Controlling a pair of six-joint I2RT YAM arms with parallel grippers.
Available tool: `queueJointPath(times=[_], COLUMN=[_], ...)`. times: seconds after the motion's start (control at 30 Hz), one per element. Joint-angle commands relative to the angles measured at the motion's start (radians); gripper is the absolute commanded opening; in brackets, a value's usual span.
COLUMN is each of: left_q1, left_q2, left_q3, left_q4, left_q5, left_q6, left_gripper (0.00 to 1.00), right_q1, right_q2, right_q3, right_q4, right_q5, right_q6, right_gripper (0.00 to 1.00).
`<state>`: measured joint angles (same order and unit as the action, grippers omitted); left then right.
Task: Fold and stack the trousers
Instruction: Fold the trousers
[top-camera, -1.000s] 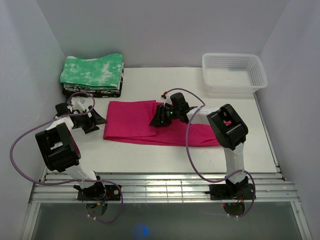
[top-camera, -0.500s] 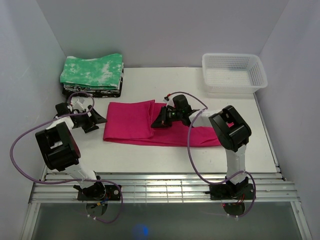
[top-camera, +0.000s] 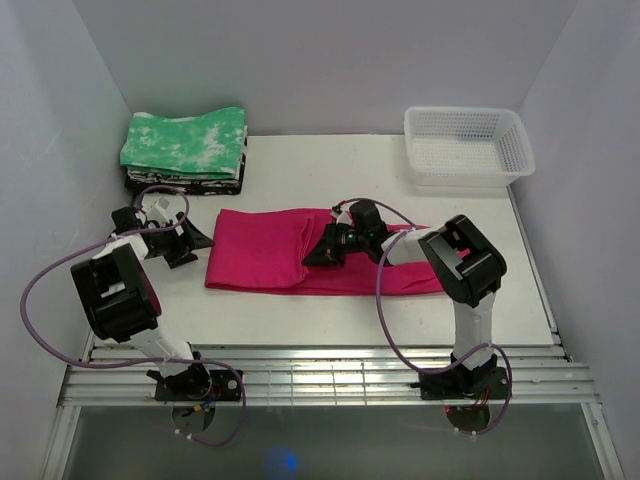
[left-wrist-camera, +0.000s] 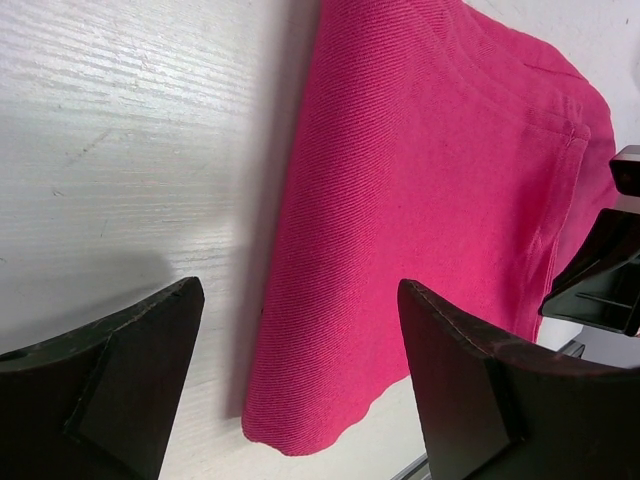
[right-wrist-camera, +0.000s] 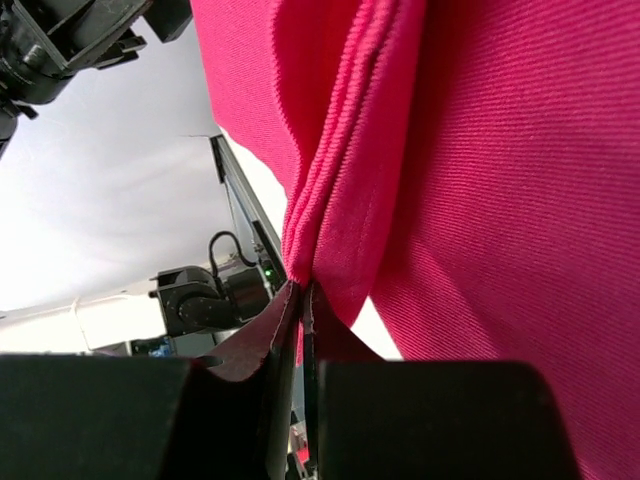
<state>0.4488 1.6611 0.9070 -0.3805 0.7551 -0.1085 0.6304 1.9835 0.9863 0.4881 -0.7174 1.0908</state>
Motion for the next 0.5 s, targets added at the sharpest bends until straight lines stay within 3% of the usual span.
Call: queueJointPath(times=[0.0,0.13,0.47], left_q1=[-0.001,-0.002,-0.001], left_q2=[0.003,0.019,0.118], left_q3=[-0.010,-0.025,-0.028], left_q4=[0.012,0.014,0.028], left_q5=[0.029,0.064,0.204], left_q6=[0.021,0.039,0.059], left_gripper=[0.91,0.90,0.90], right_q1=[-0.017,-0.029,-0.049], right_q2=[-0.011,-0.044,-0.087], right_q3=[0.048,0.071,0.072], right_q4=[-0.072,-0.192,-0.289], right_q5=[-0.019,0.029,0.121], right_q6=[-0.093,-0.221,-0.316], right_gripper=[0.08,0.08,0.08])
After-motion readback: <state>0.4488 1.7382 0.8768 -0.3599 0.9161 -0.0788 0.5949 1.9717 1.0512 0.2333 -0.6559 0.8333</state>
